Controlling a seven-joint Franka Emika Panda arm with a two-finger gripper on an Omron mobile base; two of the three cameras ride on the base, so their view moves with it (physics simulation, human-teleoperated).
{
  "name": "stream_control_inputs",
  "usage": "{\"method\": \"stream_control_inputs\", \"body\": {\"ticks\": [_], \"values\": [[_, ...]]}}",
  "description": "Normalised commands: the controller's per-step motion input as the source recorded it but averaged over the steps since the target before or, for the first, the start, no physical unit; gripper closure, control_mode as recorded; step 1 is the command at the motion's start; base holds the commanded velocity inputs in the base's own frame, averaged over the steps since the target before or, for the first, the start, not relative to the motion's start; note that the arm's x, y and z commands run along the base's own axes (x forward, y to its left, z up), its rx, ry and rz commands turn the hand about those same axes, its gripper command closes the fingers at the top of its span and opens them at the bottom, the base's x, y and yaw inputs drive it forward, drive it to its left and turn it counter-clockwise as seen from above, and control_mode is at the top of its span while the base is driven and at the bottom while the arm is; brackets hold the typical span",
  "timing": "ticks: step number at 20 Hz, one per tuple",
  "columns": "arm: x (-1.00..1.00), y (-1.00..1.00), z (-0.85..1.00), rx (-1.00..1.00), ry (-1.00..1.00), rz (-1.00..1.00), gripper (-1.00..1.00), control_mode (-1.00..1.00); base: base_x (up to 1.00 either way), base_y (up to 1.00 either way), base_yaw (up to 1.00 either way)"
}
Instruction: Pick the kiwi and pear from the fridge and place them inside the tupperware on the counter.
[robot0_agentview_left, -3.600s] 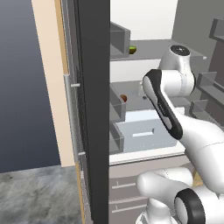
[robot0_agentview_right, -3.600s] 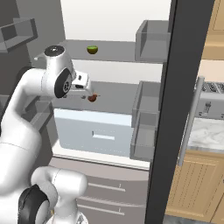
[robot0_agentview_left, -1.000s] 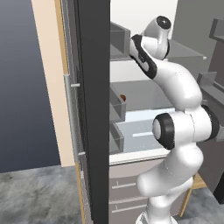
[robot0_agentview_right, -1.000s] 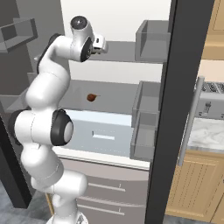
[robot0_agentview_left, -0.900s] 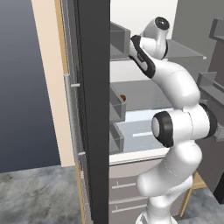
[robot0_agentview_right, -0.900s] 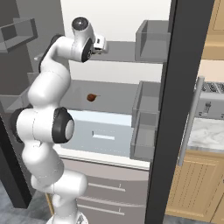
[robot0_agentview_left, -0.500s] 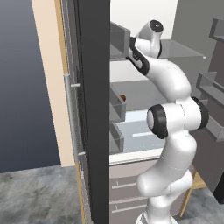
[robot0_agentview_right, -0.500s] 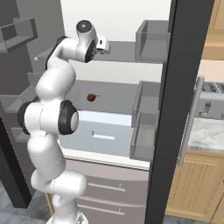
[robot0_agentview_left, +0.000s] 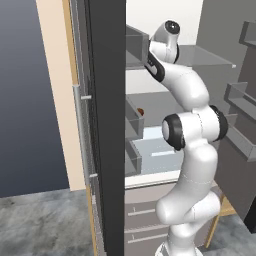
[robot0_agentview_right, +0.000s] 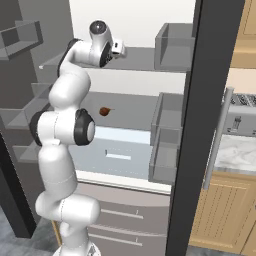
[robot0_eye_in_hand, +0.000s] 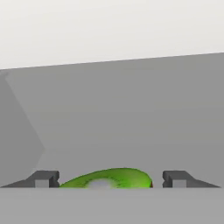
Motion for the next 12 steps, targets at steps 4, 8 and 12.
{"method": "stream_control_inputs", "body": {"ticks": [4, 8, 12], "values": [[0.00, 0.00, -0.53, -0.02, 0.06, 0.00, 1.00, -1.00, 0.00, 0.00, 0.00], [-0.54, -0.19, -0.57, 0.00, -0.03, -0.02, 1.00, -1.00, 0.00, 0.00, 0.00], [-1.00, -0.74, -0.23, 0.01, -0.14, -0.06, 1.00, -1.00, 0.00, 0.00, 0.00]]}}
